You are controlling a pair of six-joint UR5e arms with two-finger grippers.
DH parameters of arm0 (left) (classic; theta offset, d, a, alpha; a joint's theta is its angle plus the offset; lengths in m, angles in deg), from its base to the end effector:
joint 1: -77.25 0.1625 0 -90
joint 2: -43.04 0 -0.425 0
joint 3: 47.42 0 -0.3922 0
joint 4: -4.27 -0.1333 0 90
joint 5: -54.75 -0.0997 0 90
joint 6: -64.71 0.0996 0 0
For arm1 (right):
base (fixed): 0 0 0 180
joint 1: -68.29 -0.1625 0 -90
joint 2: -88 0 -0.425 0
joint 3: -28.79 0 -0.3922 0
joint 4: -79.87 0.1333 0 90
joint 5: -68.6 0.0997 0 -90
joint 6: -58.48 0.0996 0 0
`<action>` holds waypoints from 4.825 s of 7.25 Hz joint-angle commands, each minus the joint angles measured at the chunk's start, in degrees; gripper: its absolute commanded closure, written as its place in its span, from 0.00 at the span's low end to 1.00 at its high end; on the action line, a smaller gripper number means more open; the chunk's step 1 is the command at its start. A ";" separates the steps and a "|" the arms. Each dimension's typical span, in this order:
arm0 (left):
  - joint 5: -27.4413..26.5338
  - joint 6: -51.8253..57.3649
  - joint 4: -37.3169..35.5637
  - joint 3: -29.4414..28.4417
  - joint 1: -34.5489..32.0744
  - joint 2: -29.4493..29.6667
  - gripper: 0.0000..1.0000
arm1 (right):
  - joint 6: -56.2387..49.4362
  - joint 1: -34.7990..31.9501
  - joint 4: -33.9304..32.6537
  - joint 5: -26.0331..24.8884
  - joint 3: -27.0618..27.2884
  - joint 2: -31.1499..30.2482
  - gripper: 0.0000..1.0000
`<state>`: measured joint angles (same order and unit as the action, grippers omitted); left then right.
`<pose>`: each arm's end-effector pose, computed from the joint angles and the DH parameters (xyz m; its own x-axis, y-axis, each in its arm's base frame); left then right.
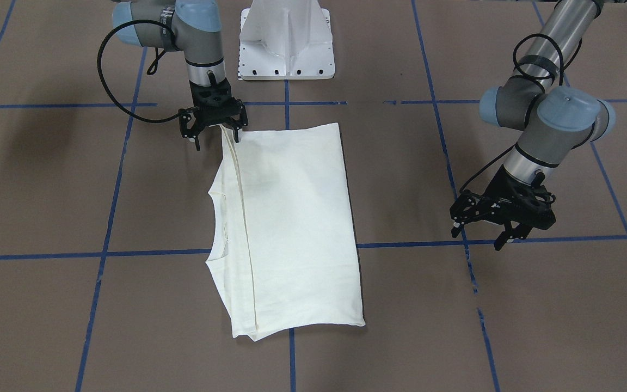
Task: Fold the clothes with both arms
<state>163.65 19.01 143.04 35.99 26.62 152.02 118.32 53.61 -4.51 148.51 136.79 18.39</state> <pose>0.3354 -0.5681 0.4384 0.6041 0.3055 -0.7361 0.1809 0.8469 0.5000 -0.5377 -0.2967 0.3186 0.7861 -0.3054 0.5374 0.0320 0.8884 0.4580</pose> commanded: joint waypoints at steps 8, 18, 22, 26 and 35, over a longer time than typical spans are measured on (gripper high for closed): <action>0.26 0.00 0.01 0.08 0.09 0.00 0.00 | -5.97 -8.94 -4.13 6.20 -0.25 -1.24 0.00; -9.53 -45.35 -5.44 23.53 19.56 -3.15 0.00 | 37.40 -11.78 27.52 8.25 -0.88 -5.18 0.02; -25.03 -64.22 -5.27 22.86 35.40 -3.25 0.22 | 42.82 -10.81 27.42 5.08 -0.60 -5.18 0.02; -27.77 -65.57 -5.44 20.84 37.97 -3.51 0.26 | 42.82 -10.37 27.51 4.12 -0.60 -5.18 0.01; -27.86 -65.57 -5.44 18.63 39.73 -2.46 0.29 | 42.82 -9.49 27.51 2.89 -0.60 -5.18 0.00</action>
<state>135.79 -46.62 137.60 54.87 65.90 149.48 161.13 44.06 22.98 151.51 136.19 13.21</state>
